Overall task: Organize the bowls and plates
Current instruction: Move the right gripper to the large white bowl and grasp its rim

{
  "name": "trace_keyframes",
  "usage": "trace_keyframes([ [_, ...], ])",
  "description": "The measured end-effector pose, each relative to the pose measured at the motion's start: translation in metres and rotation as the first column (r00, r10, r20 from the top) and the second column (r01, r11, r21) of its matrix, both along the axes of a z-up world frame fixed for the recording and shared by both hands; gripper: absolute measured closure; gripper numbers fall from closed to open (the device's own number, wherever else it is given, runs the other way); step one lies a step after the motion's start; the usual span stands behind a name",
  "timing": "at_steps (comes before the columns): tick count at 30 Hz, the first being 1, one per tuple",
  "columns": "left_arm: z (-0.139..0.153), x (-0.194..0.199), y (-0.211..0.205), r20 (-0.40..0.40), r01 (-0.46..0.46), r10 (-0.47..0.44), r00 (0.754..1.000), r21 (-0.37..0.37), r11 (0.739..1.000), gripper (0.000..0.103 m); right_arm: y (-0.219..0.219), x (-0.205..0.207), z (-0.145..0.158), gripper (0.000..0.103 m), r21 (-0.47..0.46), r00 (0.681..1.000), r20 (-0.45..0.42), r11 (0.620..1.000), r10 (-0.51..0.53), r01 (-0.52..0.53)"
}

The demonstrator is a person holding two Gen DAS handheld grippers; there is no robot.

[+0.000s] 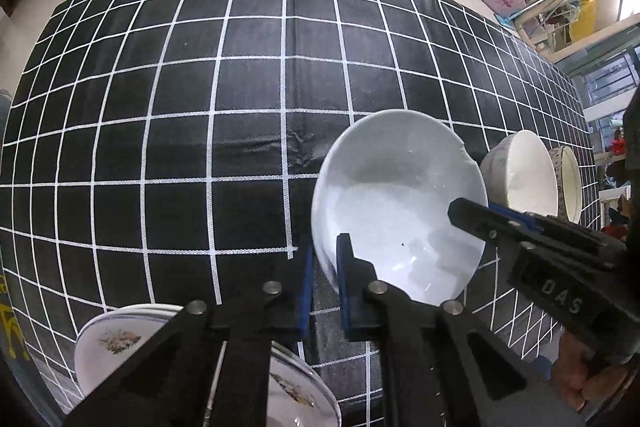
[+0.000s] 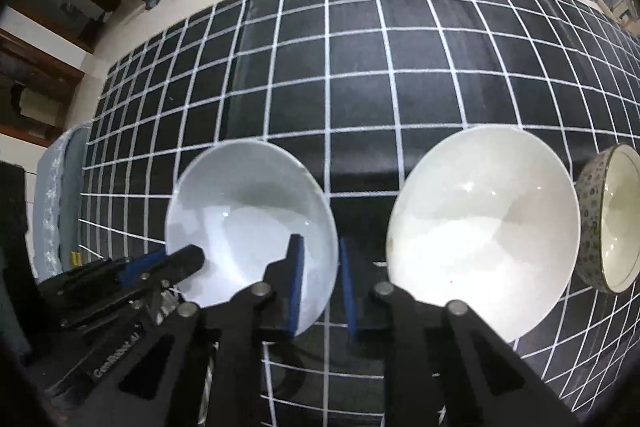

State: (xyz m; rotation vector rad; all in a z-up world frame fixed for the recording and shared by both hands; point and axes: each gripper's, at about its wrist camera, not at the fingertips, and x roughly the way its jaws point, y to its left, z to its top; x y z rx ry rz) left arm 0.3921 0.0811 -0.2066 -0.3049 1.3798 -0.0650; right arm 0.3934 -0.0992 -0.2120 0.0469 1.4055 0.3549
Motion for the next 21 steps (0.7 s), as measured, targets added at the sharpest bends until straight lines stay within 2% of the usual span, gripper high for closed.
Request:
trace_keyframes([
  [4, 0.003, -0.002, -0.004, 0.015, 0.020, -0.020, 1.000, 0.038, 0.999, 0.094, -0.003, -0.004, -0.002, 0.095, -0.028, 1.000, 0.018, 1.000, -0.005, 0.005],
  [12, 0.005, -0.013, -0.012, 0.009, 0.023, -0.023, 1.000, 0.030, 0.999, 0.094, -0.010, -0.023, 0.010, 0.095, -0.068, 0.998, 0.057, 0.998, 0.021, -0.017],
  [21, 0.040, -0.051, -0.035, 0.047, 0.037, -0.039, 0.998, 0.046, 0.998, 0.094, -0.021, -0.062, 0.042, 0.095, -0.070, 0.996, 0.089, 0.997, 0.017, -0.011],
])
